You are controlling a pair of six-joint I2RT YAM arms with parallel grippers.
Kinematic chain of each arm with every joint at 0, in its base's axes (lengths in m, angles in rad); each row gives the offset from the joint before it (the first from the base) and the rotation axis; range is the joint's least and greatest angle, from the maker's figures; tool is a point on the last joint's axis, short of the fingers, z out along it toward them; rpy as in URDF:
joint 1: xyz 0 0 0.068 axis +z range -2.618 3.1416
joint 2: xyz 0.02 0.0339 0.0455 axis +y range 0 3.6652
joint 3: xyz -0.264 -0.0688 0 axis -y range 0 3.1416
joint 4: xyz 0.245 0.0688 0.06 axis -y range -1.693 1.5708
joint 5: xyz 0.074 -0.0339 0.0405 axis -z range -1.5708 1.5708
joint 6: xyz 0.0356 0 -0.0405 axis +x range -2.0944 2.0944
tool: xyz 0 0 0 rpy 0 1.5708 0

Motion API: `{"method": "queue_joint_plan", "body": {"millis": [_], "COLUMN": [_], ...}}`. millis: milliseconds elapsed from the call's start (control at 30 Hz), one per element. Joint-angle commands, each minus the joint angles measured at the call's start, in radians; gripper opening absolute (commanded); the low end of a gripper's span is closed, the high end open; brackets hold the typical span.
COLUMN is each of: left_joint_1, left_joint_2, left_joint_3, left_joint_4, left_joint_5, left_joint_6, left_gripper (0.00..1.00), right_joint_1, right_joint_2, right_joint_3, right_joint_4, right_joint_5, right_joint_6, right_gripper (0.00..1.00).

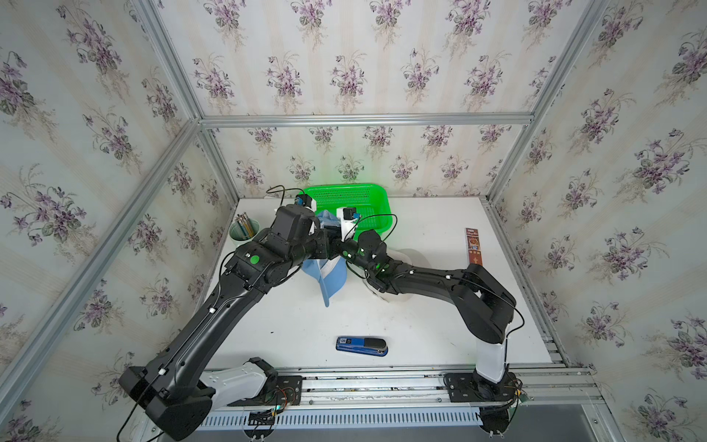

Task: Turn the baseball cap inside out
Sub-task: Turn over the baseball cap, then place the baseball cap at the center of the board.

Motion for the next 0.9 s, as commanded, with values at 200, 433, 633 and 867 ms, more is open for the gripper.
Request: {"method": "queue_joint_plan", "body": {"millis": [200,433,633,867], "left_joint_1": [0.148,0.234,0.235,0.235], "left_joint_2": [0.013,0.065,0.087,0.057], "left_joint_3": [-0.009,0.071,0.143,0.115], "left_joint_4": [-0.043,-0.149,-0.232,-0.228], "left_joint_5": [-0.227,-0.107,-0.092,-0.086], "left_joint_6": [-0.195,-0.323,-0.359,-0.409], "left_gripper": [0.09,0.08,0.08,0.07], "right_joint_1": [-0.013,0.006,0.055,0.068], "right_joint_2": [-0.296,-0.389,-0.296,-0.196], "right_joint_3": [-0.217,-0.358,-0.287,-0.217], "right_joint_4": [-0.297,-0.313,-0.295,-0.231], "right_joint_5": [-0.136,-0.197,-0.248,-0.329], "right_joint_6": [-0.206,-0.456,-0.515,-0.468], "right_gripper": [0.61,0.66,0.68,0.7]}}
